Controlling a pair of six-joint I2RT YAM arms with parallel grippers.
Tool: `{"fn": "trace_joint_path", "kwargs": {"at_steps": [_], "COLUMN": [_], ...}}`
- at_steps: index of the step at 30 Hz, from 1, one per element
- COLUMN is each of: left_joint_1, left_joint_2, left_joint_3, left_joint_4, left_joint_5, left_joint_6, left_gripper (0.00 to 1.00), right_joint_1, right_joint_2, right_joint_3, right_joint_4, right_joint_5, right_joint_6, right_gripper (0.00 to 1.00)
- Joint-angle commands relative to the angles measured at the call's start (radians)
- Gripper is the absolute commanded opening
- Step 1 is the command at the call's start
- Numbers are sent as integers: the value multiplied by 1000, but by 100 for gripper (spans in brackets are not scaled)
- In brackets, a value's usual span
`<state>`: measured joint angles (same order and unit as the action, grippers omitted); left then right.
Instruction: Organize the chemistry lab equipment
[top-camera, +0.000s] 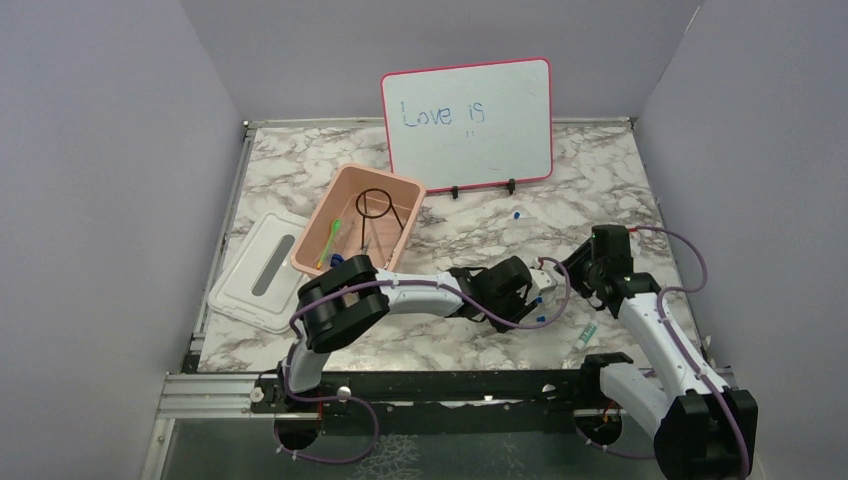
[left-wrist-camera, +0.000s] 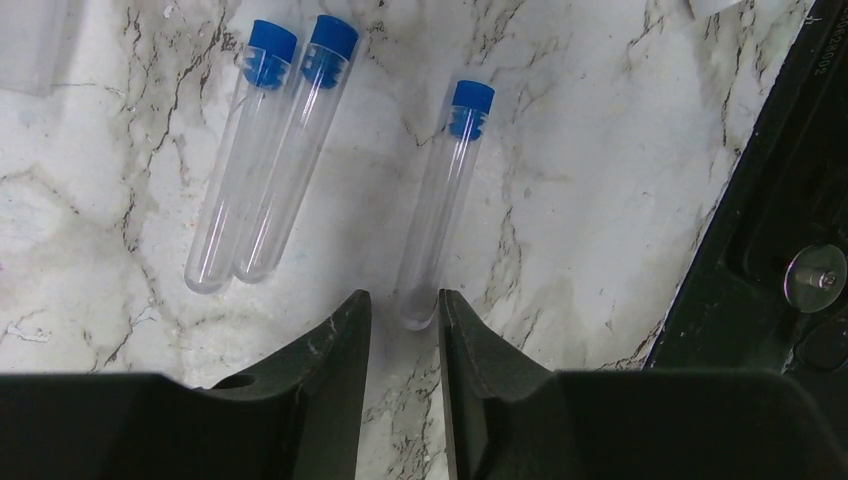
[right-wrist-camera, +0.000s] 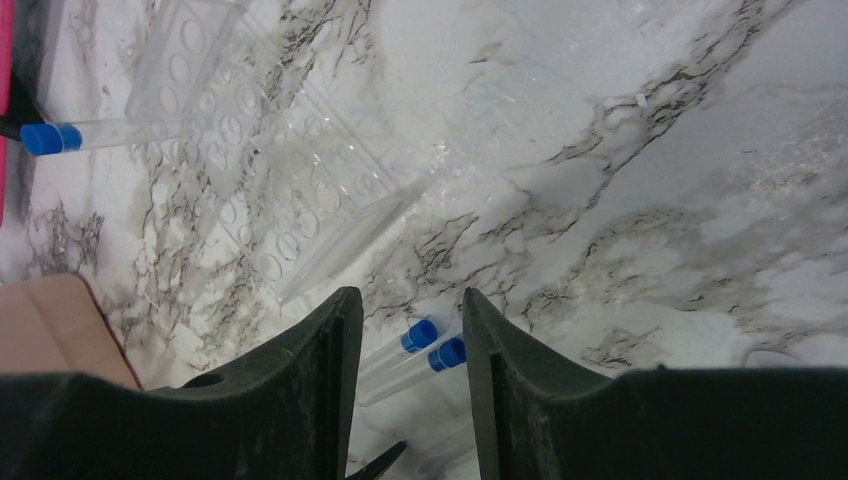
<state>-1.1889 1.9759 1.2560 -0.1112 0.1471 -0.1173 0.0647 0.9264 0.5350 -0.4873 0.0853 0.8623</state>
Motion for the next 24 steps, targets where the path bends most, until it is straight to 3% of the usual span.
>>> {"fn": "trace_joint_path", "kwargs": {"at_steps": [1,11,19,24], "left_joint_1": [-11,-48,-55,-54], "left_joint_2": [27,78,64,-44], "left_joint_3": [16,61,61,-17], "left_joint_4": [24,4,-5,23], "left_joint_5": [40,30,-38,-57], "left_joint_6": [25,94,108,96], "left_gripper": [32,25,4,0], "right_joint_1": [-40,-87,-97,-98], "right_joint_2": [24,46,39,40], "right_joint_3": [-16,-30,-28,-17], "right_joint_4": [23,52,50,45], "right_joint_5": [3,-58,-92,-199], "right_joint_6": [-18,-28,-52,-118], "right_gripper": [46,46,46,46]}}
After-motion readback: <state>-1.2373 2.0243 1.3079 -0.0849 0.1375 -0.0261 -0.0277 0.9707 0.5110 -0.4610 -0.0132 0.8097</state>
